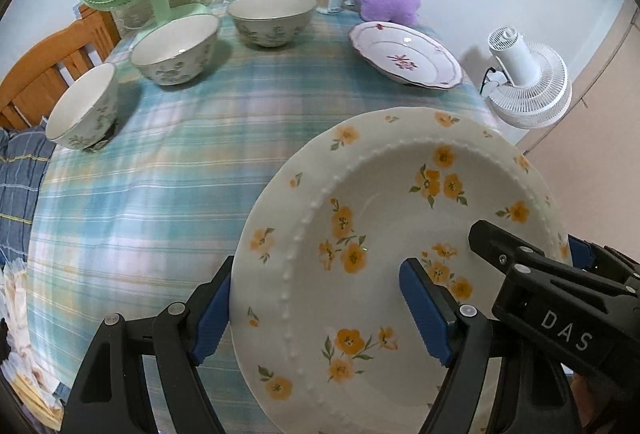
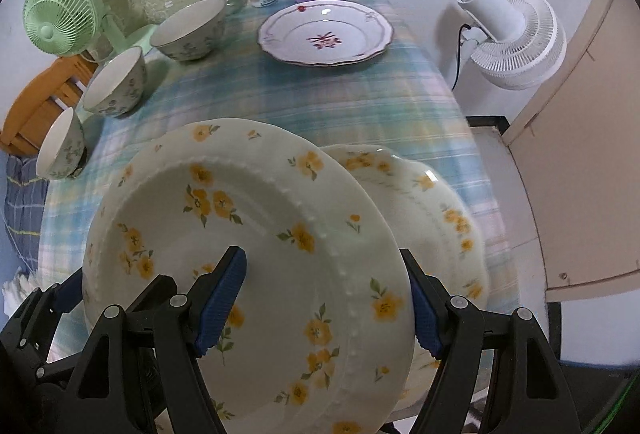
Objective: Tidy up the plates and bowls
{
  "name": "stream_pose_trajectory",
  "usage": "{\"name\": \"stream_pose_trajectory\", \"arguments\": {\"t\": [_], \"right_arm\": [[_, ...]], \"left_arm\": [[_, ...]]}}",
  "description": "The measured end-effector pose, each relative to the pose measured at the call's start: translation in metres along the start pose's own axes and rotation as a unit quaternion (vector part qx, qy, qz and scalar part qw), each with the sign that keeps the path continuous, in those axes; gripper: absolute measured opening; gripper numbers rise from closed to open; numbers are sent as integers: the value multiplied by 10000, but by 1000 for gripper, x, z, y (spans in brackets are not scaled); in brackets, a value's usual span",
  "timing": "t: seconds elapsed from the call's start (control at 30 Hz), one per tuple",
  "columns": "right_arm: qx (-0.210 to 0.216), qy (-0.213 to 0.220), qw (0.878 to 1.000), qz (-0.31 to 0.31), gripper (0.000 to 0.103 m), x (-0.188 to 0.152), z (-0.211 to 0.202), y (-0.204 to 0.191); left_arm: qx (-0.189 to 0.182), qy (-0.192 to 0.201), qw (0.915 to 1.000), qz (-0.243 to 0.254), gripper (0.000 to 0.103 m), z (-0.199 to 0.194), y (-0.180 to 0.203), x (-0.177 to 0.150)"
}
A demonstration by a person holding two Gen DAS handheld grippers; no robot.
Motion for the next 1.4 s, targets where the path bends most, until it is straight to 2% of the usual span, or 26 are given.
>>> {"name": "stream_pose_trajectory", "arguments": {"t": [0.33, 0.7, 1.03, 1.4], "right_arm": [[-69, -92, 9999, -14, 77, 6, 20, 58], [-129, -362, 9992, -101, 77, 7, 54, 95], [-15, -442, 9987, -266, 77, 5, 66, 100], [51, -490, 9983, -311, 75, 2, 72, 99]], "left_arm": [[-50, -95, 9999, -86, 79, 33, 47, 1], [-102, -379, 9988, -296, 79, 69, 70, -2], [115, -433, 9981, -423, 80, 84, 71, -3], [520, -280, 9980, -214, 82, 84, 77, -5]]}}
Point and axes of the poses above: each gripper's, at about its wrist camera, not at the fingertips, and z roughly the way its jaws point, y to its right, x to its top, the point moved 2 cm from there along z, roughly the way its jaws point, and after that the axes turned 12 degrees about -x, right-handed, at the moved point
